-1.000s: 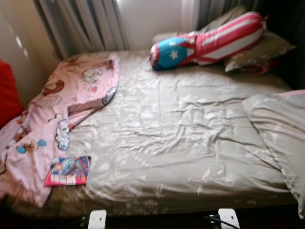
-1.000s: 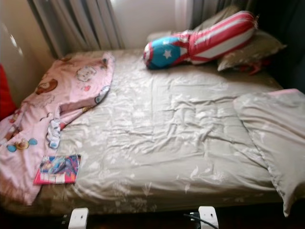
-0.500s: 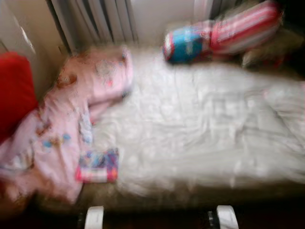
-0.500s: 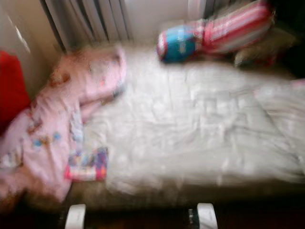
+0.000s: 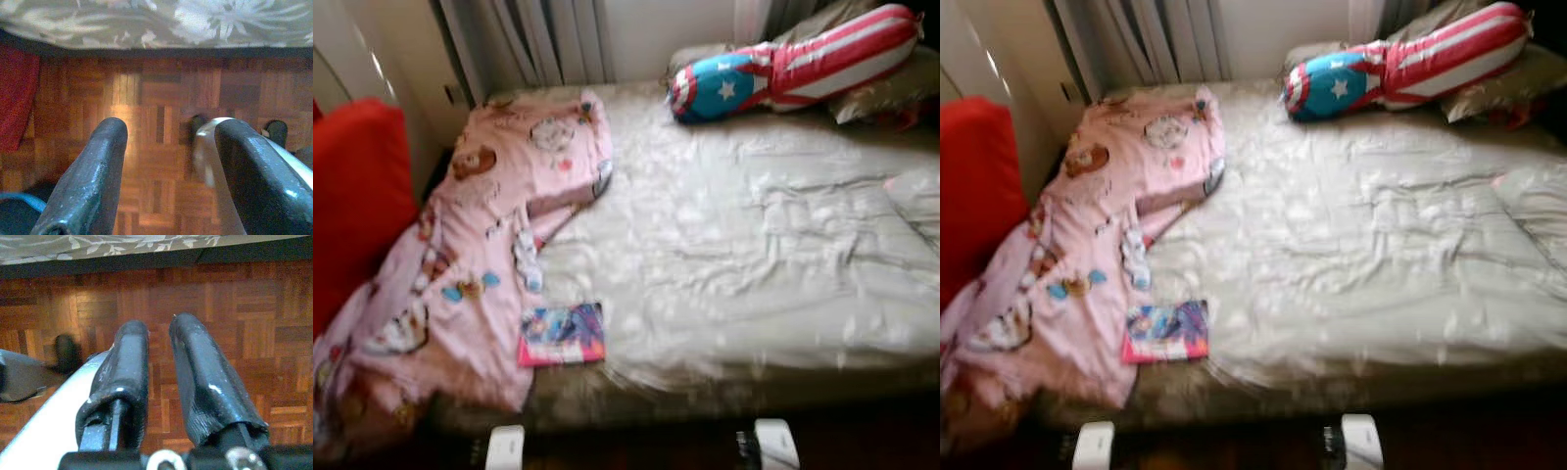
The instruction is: Clean up the room
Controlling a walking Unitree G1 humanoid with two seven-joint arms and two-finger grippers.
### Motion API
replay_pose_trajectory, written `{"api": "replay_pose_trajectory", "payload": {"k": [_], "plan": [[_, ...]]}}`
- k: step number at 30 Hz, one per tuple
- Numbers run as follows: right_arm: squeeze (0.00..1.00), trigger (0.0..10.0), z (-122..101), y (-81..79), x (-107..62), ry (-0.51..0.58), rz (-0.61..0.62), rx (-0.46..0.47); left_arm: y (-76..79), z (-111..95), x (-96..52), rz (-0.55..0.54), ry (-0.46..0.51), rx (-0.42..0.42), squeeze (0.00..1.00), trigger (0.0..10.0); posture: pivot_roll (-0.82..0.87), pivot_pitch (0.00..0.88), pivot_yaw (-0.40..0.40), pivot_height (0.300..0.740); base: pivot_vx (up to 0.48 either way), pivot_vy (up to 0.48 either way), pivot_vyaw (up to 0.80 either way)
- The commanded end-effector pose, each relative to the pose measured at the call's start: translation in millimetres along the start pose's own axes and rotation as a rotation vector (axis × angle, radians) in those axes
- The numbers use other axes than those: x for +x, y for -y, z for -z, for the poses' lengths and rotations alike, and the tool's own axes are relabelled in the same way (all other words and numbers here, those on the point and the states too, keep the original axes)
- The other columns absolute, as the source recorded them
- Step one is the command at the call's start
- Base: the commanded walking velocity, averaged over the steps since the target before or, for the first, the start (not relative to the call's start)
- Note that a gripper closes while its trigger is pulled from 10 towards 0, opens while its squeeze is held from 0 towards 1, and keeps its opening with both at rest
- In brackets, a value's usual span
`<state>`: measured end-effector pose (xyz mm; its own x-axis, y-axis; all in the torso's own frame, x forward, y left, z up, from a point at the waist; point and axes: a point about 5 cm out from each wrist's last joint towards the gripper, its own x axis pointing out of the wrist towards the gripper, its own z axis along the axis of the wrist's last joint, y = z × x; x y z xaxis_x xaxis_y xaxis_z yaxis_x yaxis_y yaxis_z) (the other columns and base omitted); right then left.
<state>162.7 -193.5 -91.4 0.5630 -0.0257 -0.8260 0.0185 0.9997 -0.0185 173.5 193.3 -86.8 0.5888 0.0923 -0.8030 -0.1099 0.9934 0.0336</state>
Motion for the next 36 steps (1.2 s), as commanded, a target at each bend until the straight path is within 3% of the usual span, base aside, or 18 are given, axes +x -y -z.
{"api": "replay_pose_trajectory", "payload": {"k": [1, 14, 36], "plan": [[0.0, 10.0, 1.0, -4.5, 0.3, -0.003, -0.01, 0.004, -7.1, 3.0, -0.7, -0.019, -0.018, 0.011, 0.0, 10.0, -0.11, 0.101, 0.026, 0.74, 0.0, 0.337, 0.0], [0.0, 10.0, 1.3, -3.6, 0.1, -0.005, -0.012, -0.002, -5.6, 13.5, -3.1, -0.019, -0.043, 0.01, 0.0, 10.0, -0.11, 0.109, 0.022, 0.74, 0.0, 0.33, 0.0], [0.0, 10.0, -1.0, -4.1, 0.3, 0.012, -0.012, -0.015, -12.2, 4.9, -1.5, -0.022, -0.024, 0.0, 0.0, 10.0, -0.11, 0.106, 0.024, 0.74, 0.0, -0.028, 0.06]]}}
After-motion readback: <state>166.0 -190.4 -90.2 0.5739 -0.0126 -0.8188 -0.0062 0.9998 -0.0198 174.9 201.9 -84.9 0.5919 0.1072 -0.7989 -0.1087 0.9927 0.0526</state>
